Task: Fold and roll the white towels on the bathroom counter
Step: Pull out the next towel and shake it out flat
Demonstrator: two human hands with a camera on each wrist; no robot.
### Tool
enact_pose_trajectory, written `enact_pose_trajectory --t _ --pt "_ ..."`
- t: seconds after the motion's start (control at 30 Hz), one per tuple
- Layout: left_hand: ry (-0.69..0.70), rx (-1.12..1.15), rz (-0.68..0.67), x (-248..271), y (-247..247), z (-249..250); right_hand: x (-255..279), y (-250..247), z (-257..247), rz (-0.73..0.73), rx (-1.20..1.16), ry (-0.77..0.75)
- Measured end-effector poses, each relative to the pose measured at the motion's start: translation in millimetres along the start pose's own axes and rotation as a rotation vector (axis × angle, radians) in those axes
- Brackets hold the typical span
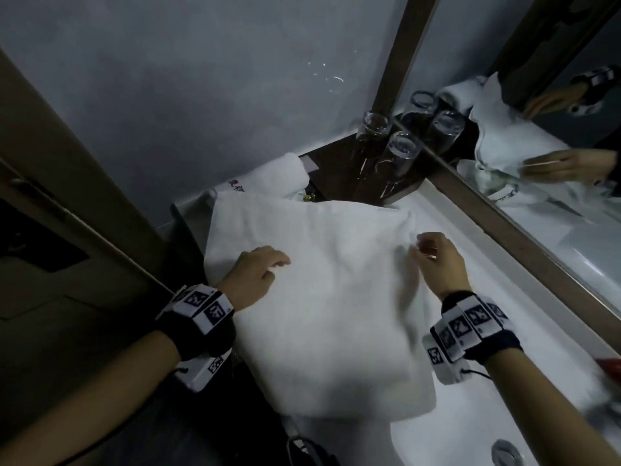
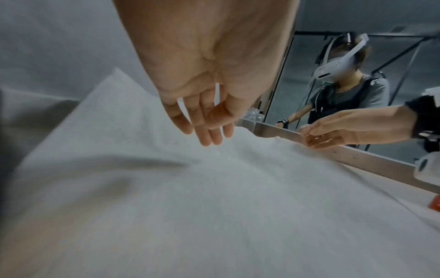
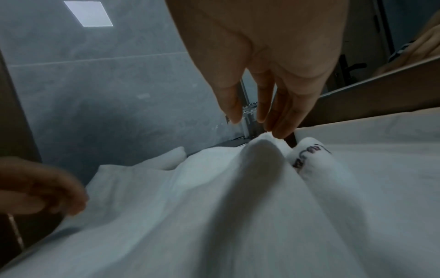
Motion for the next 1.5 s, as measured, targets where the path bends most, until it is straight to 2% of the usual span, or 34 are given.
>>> enact_pose_trajectory --t 0.13,0.27,0.4,0.5,0.57,0.67,0.73,0.8,0.9,0.97,1.03,1.1,1.17,1.23,1.3,1.4,1.5 --pt "0.080 0.036 0.005 -62 -2 20 -40 14 -4 -0.013 0.041 0.065" --pt "0.100 0.039 0.033 -110 3 35 -63 22 9 -0.009 0.007 0.212" --pt "0.036 -0.014 0.007 -136 15 33 -73 24 16 0.027 -0.081 0.253" --pt "0.005 -0.083 0.052 -147 19 29 -76 25 17 0.026 -0.187 0.215" --pt "-0.023 -0.101 0.068 -151 20 26 -79 26 18 0.022 -0.311 0.253" --pt "-0.046 -0.131 0.006 -159 23 21 -82 33 20 -0.081 -0.473 0.403" --pt "-0.029 -0.160 -0.052 -164 26 19 -83 39 18 -0.190 -0.466 0.461" --pt "0.012 -0.180 -0.031 -167 23 19 -87 37 17 -0.195 -0.406 0.431" --pt "0.064 -0.188 0.109 -168 15 17 -95 26 19 -0.052 -0.397 0.376" --pt "0.057 -0.178 0.128 -168 16 12 -98 23 21 0.015 -0.354 0.367" --pt "0.030 -0.181 0.071 -170 21 4 -99 22 22 0.042 -0.283 0.323" --pt "0.032 -0.279 -0.041 -170 26 -5 -99 23 21 0.066 -0.235 0.260" --pt "0.129 -0.458 -0.120 -165 26 -12 -98 21 16 0.067 -0.199 0.175" --pt "0.222 -0.595 -0.136 -158 19 -19 -97 17 9 0.077 -0.151 0.084" --pt "0.254 -0.666 -0.140 -149 7 -26 -94 11 4 0.102 -0.120 0.003" --pt "0.148 -0.656 -0.170 -134 -13 -50 -88 1 0 0.100 -0.083 -0.075" --pt "-0.027 -0.485 -0.218 -111 -37 -82 -89 2 0 0.023 0.059 -0.065"
Point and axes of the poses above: each hand's wrist, its own x-axis away from the middle knuckle, its own y-axis out of the palm, z = x × y, the point moved 6 cm from there along -x, towards the middle knuckle, and after that the axes turned 12 degrees about -x, right-handed, at the moved point
